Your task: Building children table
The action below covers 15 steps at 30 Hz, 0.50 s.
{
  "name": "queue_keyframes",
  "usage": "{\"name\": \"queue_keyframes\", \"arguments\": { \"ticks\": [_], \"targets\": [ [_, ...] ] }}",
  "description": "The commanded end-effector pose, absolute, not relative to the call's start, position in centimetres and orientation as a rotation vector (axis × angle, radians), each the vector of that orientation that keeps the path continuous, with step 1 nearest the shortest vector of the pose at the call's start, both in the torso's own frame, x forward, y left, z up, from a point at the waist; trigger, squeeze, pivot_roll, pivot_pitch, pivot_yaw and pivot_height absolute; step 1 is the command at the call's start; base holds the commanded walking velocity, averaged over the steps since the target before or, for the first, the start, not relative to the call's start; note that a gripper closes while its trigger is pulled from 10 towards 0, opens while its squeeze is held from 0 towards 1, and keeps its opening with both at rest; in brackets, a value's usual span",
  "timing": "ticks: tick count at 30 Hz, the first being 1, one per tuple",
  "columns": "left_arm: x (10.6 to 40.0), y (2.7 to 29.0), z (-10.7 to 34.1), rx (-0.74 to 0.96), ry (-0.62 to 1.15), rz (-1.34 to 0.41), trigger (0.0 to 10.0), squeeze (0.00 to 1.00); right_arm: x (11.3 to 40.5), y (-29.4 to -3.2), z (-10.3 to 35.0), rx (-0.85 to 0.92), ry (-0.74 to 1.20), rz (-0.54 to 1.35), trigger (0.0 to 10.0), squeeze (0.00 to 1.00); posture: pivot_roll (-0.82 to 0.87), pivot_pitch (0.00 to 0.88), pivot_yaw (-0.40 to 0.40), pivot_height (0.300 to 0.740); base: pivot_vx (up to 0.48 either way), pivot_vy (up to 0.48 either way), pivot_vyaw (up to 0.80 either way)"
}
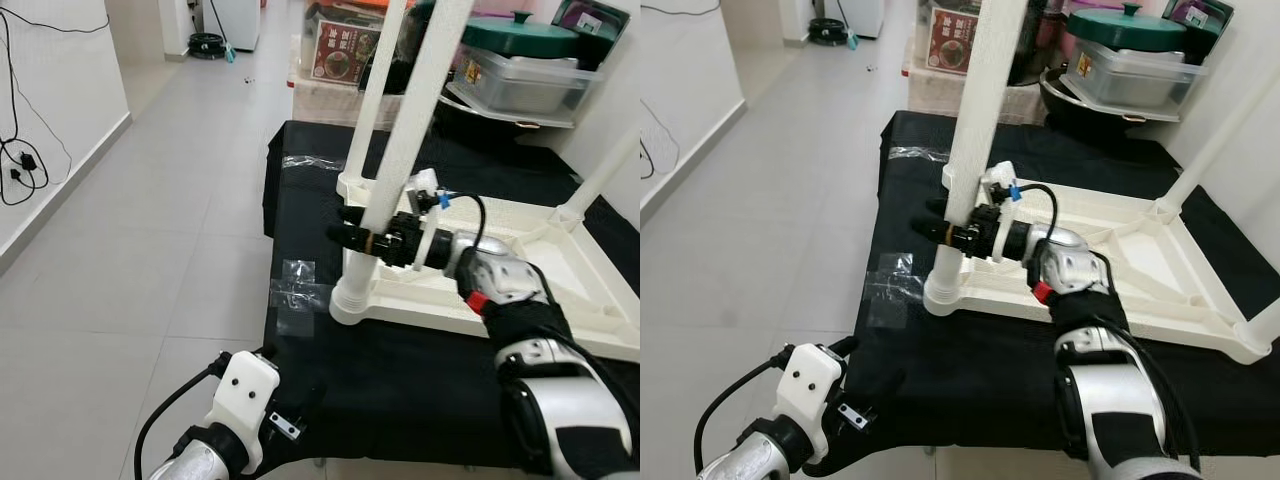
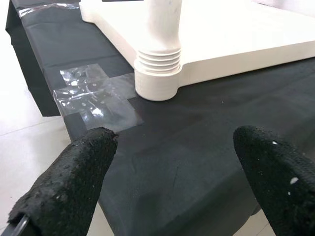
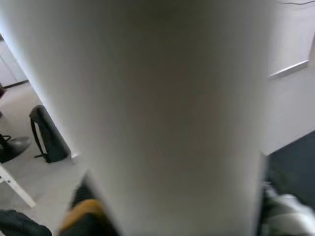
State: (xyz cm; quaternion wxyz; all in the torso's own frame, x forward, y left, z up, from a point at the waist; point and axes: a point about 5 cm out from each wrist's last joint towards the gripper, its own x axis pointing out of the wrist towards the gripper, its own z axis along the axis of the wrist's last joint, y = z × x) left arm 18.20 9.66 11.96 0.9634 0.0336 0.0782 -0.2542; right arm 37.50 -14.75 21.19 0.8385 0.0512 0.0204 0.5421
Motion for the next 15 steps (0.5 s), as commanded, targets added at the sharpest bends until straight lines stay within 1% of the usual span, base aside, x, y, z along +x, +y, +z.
{"name": "queue_keyframes", "arguments": {
  "ticks": [1,2,3,4,5,6,7,8,9,10,11,13,14,15],
  "targets": [
    [17.9,9.6,11.9,0.071,0.156,-0.520,10.0,0.00,37.5,-13.8,21.4,0.131,0.043,1.197,0.0,0.00,0.21,0.000,-0.152,0.740,0.000,0.000,0.00],
    [17.9,9.6,11.9,0.071,0.156,-0.520,10.0,0.00,37.5,-13.8,21.4,0.131,0.043,1.197,0.0,0.00,0.21,0.000,-0.152,0.740,0.000,0.000,0.00],
    [17.9,9.6,11.9,0.071,0.157,-0.519,10.0,0.00,37.5,-13.8,21.0,0.131,0.038,1.167,0.0,0.00,0.20,0.000,-0.149,0.740,0.000,0.000,0.00],
    [17.9,9.6,11.9,0.070,0.159,-0.519,10.0,0.00,37.6,-13.9,20.6,0.132,0.033,1.098,0.0,0.00,0.20,0.000,-0.147,0.740,0.000,0.000,0.00],
    [17.9,9.6,11.9,0.070,0.159,-0.519,10.0,0.00,37.6,-13.9,20.6,0.132,0.033,1.098,0.0,0.00,0.20,0.000,-0.147,0.740,0.000,0.000,0.00],
    [18.0,9.6,11.8,0.069,0.161,-0.522,10.0,0.00,37.9,-14.3,20.1,0.139,0.011,0.976,0.0,0.00,0.19,0.000,-0.143,0.740,0.000,0.000,0.00],
    [18.1,9.6,11.8,0.069,0.161,-0.524,10.0,0.00,37.9,-14.6,20.0,0.152,-0.004,0.904,0.0,0.00,0.18,0.000,-0.137,0.740,0.000,0.000,0.00],
    [18.1,9.6,11.8,0.069,0.161,-0.524,10.0,0.00,37.9,-14.6,20.0,0.152,-0.004,0.904,0.0,0.00,0.18,0.000,-0.137,0.740,0.000,0.000,0.00],
    [18.1,9.6,11.8,0.068,0.162,-0.527,10.0,0.00,37.9,-15.0,19.9,0.160,-0.024,0.828,0.0,0.00,0.18,0.002,-0.132,0.740,0.000,0.000,0.00],
    [18.1,9.6,11.8,0.068,0.162,-0.527,10.0,0.00,37.9,-15.0,19.9,0.160,-0.024,0.828,0.0,0.00,0.18,0.002,-0.132,0.740,0.000,0.000,0.00],
    [18.2,9.6,11.8,0.069,0.163,-0.530,10.0,0.00,38.1,-15.2,19.6,0.177,-0.024,0.733,0.0,0.00,0.17,0.002,-0.129,0.740,0.000,0.000,0.00],
    [18.3,9.7,11.8,0.069,0.163,-0.534,10.0,0.00,38.2,-16.0,18.8,0.169,-0.008,0.461,0.0,0.00,0.16,0.006,-0.124,0.740,0.000,0.000,0.00],
    [18.4,9.8,11.8,0.069,0.163,-0.535,10.0,0.00,38.1,-16.7,18.2,0.157,0.014,0.263,0.0,0.00,0.15,0.006,-0.118,0.740,0.000,0.000,0.00],
    [18.4,9.8,11.8,0.069,0.163,-0.535,10.0,0.00,38.1,-16.7,18.2,0.157,0.014,0.263,0.0,0.00,0.15,0.006,-0.118,0.740,0.000,0.000,0.00]
  ]
}}
